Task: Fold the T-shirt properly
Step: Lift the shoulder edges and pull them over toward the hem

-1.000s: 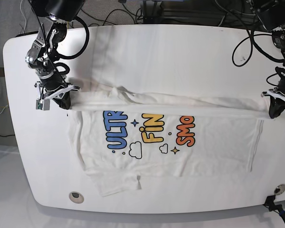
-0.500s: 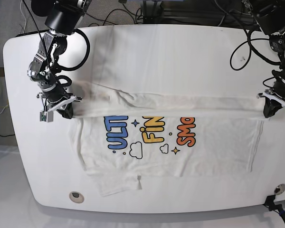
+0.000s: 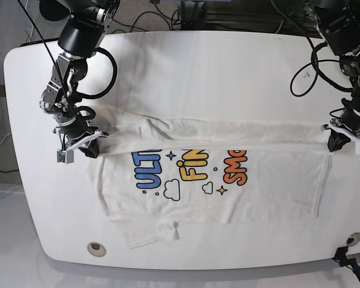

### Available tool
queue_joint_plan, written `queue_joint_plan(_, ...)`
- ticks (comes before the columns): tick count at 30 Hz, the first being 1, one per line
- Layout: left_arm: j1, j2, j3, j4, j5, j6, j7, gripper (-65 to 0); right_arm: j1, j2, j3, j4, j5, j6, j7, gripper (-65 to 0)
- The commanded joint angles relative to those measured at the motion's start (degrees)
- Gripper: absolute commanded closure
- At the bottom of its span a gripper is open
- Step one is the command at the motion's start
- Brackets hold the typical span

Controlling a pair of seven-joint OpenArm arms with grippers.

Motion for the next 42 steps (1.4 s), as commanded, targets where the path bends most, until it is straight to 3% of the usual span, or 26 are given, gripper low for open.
queue_joint_plan(1,-1.13,-1.46,0.08,1.00,-0.86,-0.52,2.73,-10.2,1.16,0.79,-0.02,1.26,0.78,0.85,2.23,0.0)
queue_joint_plan(2,-0.85,-1.50,0.31,1.01,-0.92,-0.61,3.79,-14.1,1.18,0.80,-0.17,1.58,0.67,0.82,2.51,-1.8)
queue_joint_plan(5,-0.06,-1.51,0.76,1.44,-0.92,-0.79,5.51,-23.5,0.78,0.80,-0.16,2.12,0.76,0.93,2.76,-16.7)
queue_joint_plan(7,0.37,-1.73,0.86,2.01,-1.07,-0.80,6.24,-26.3,0.58,0.76,-0.07,2.90,1.11,0.62,2.66,-24.8)
queue_joint_plan(9,0.78,-2.05,0.87,3.06,-1.41,-0.65,6.62,-27.2,0.34,0.99,0.37,3.94,1.75,0.47,2.20,-28.1)
queue_joint_plan(10,0.88,-1.22,0.74,1.67,-0.86,-0.02,7.16,-26.5,0.48,0.83,0.08,2.96,1.07,1.48,1.99,-24.5)
queue_joint_plan(16,1.20,-0.60,-0.62,1.60,-1.05,0.05,7.70,-26.8,-0.85,0.69,-0.06,2.95,2.50,3.23,-2.01,-23.8)
queue_joint_plan(25,1.91,-0.20,-1.46,3.97,-1.79,0.54,9.60,-26.6,-5.85,0.56,-0.04,9.55,2.36,2.80,-5.69,-23.0)
queue_joint_plan(28,2.03,-0.01,-1.07,4.85,-1.76,0.77,9.76,-26.0,-7.17,0.45,0.06,10.64,2.44,2.49,-6.80,-19.9)
queue_joint_plan(30,1.98,0.03,1.44,5.82,-0.62,1.00,7.51,-23.3,-6.99,0.46,-0.15,9.41,2.18,2.52,-6.09,-12.3)
queue_joint_plan(33,1.41,-0.19,5.57,4.88,0.99,1.53,2.50,-13.0,-6.61,0.53,-0.41,8.05,2.10,2.35,-5.11,0.0)
queue_joint_plan(35,0.76,-0.19,8.49,3.87,1.43,2.28,1.28,-1.6,-6.21,0.53,-0.37,7.23,1.99,2.28,-4.73,0.0)
queue_joint_plan(36,0.48,-0.21,9.83,3.50,1.50,2.60,1.07,0.0,-5.97,0.49,-0.52,6.66,1.73,2.28,-4.66,0.0)
queue_joint_plan(39,0.13,-0.45,12.56,2.58,1.67,3.43,0.65,0.0,-5.87,0.51,-0.65,5.69,1.59,2.13,-4.57,0.0)
queue_joint_plan(42,0.55,-0.33,12.71,2.09,2.29,3.34,4.09,-4.4,-6.16,0.47,-1.05,4.82,1.12,1.33,-5.13,-0.1)
